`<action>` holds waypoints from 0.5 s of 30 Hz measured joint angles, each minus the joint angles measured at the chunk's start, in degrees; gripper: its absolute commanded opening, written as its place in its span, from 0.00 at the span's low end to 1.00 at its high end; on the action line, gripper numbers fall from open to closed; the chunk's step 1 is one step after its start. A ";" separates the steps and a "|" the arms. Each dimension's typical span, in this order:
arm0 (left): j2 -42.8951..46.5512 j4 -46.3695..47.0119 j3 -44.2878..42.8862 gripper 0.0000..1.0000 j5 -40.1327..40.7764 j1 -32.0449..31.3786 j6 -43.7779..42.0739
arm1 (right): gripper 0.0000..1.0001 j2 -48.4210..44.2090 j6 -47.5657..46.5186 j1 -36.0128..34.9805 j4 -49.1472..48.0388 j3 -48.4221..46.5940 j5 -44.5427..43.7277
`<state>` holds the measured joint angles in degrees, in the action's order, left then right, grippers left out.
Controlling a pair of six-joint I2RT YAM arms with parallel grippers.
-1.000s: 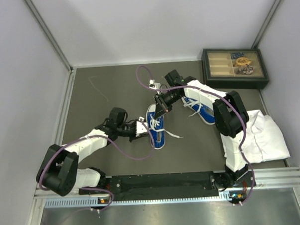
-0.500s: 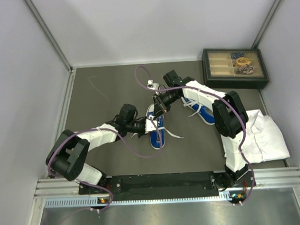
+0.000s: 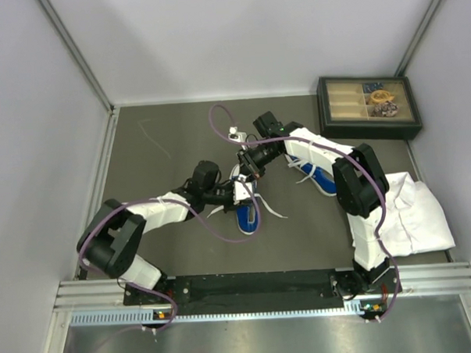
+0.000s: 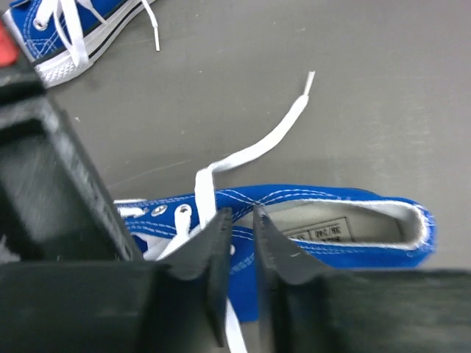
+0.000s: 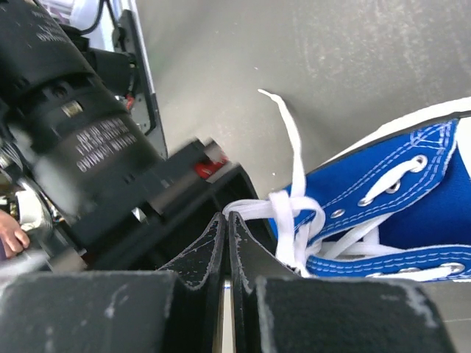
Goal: Tie the shoes
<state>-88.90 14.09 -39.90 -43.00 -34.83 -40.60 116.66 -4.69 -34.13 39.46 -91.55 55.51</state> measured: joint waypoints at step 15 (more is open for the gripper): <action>21.35 -2.19 4.37 0.44 2.71 9.49 24.46 | 0.00 -0.37 -0.70 -0.04 0.15 0.02 -0.04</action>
<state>-67.55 11.90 -35.53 -40.29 -25.34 -16.14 116.29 -5.39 -34.17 39.62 -91.53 55.46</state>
